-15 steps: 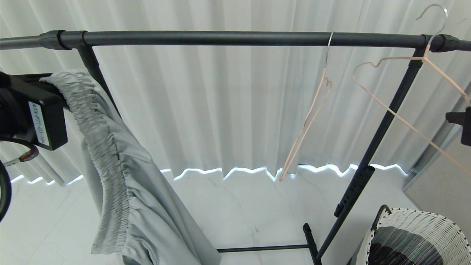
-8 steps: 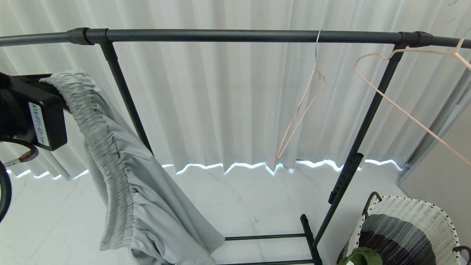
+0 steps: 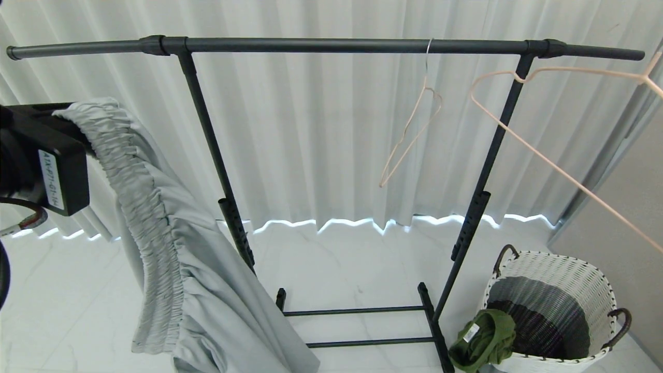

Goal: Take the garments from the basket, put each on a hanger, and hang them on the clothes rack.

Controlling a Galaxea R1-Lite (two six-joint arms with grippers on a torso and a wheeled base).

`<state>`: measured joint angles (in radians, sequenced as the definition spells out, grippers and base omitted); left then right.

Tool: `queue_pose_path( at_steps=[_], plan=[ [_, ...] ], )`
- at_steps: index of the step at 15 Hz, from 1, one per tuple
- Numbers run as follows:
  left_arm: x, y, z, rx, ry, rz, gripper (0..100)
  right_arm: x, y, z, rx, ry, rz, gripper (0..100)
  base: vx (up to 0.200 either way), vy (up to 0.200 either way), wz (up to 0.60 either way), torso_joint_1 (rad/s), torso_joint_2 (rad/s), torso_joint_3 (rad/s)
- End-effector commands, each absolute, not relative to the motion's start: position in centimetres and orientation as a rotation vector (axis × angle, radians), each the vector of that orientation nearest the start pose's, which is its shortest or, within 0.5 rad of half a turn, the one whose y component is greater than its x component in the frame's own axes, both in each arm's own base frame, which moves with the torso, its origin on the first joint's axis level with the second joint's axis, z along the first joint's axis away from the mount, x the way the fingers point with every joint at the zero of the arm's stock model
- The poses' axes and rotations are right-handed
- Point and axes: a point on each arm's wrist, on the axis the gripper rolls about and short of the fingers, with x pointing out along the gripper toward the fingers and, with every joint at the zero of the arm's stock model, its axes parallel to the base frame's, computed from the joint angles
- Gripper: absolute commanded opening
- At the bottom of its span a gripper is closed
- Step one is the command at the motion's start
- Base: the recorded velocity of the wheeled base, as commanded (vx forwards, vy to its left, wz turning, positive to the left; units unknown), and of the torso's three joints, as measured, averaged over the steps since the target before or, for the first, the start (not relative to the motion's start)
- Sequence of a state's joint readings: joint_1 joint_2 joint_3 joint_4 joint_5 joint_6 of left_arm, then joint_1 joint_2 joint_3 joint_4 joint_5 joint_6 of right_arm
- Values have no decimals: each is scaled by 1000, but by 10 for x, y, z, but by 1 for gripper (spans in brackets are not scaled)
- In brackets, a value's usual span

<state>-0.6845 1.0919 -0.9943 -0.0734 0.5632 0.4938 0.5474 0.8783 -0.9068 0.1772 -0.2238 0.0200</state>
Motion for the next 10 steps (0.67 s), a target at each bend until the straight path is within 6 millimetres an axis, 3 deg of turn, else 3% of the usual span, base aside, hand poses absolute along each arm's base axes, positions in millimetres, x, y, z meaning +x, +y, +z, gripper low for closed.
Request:
queue_pose_path(
  at_steps=[1, 4, 7, 10],
  plan=[
    [117, -80, 319, 514, -4, -125, 0, 71, 43, 292, -43, 156, 386, 0, 0, 0, 0, 0, 0, 0],
    [123, -84, 309, 538, 33, -127, 0, 66, 53, 283, 10, 204, 535, 0, 0, 0, 0, 0, 0, 0],
    [155, -100, 292, 578, 135, -100, 0, 53, 68, 268, 88, 308, 748, 0, 0, 0, 0, 0, 0, 0],
    [192, -124, 288, 456, 194, -79, 0, 40, 78, 257, 112, 393, 915, 0, 0, 0, 0, 0, 0, 0]
  ],
)
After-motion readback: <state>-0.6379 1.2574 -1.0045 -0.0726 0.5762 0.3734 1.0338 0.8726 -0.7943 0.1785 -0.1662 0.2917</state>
